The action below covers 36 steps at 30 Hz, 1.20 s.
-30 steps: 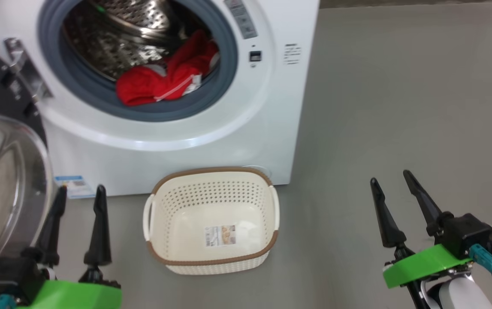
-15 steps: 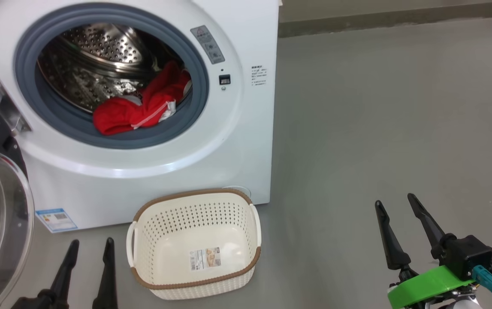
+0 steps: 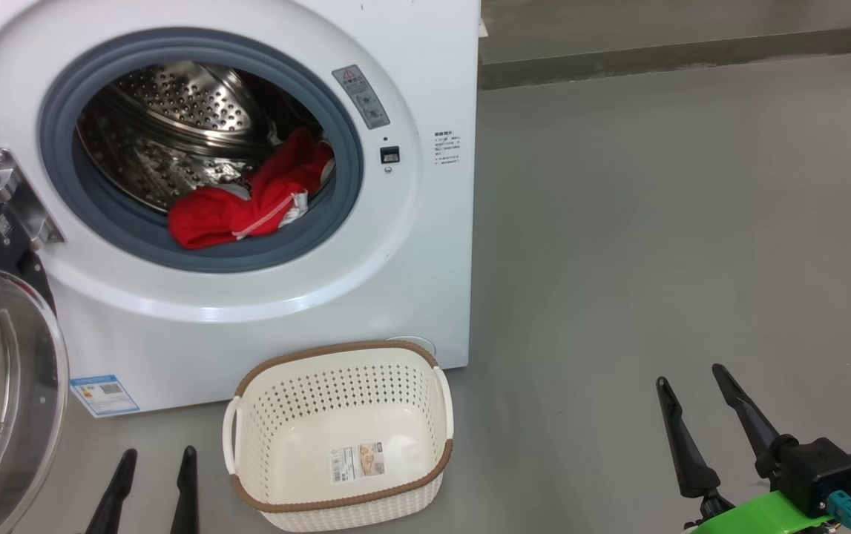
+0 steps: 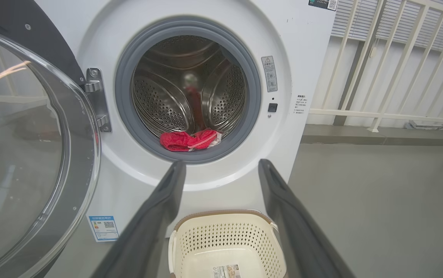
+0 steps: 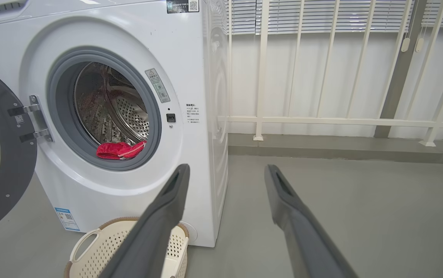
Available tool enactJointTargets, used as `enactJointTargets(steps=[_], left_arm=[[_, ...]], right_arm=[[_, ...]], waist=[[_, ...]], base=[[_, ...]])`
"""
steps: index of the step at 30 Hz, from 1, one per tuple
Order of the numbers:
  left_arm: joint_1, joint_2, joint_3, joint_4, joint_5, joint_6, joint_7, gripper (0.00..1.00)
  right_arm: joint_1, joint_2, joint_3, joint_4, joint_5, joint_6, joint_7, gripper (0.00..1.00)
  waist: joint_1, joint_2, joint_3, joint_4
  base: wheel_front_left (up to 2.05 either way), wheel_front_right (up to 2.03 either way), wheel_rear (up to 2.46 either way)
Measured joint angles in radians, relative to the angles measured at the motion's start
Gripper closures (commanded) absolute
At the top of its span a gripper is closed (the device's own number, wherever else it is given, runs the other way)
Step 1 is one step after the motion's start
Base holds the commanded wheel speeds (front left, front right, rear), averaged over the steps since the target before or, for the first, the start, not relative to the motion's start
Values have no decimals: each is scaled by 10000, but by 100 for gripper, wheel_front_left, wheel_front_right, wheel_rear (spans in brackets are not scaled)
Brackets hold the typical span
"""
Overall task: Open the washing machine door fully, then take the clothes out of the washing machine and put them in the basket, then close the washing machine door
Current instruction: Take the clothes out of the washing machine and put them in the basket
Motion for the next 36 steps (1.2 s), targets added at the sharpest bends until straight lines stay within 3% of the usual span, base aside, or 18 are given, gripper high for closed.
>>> enactJointTargets(steps=[16,36], left_arm=[[0,161,-174,-311,127,130,19,0],[7,182,-247,-704,21,376,44,0]], right_arm=[[9,-35,-13,-119,0,0,-2,0],[11,-36,31,-100,0,0,0,0]], waist=[[0,0,115,169],[0,0,176,155]], base=[[18,-18,0],[156,-156,0]])
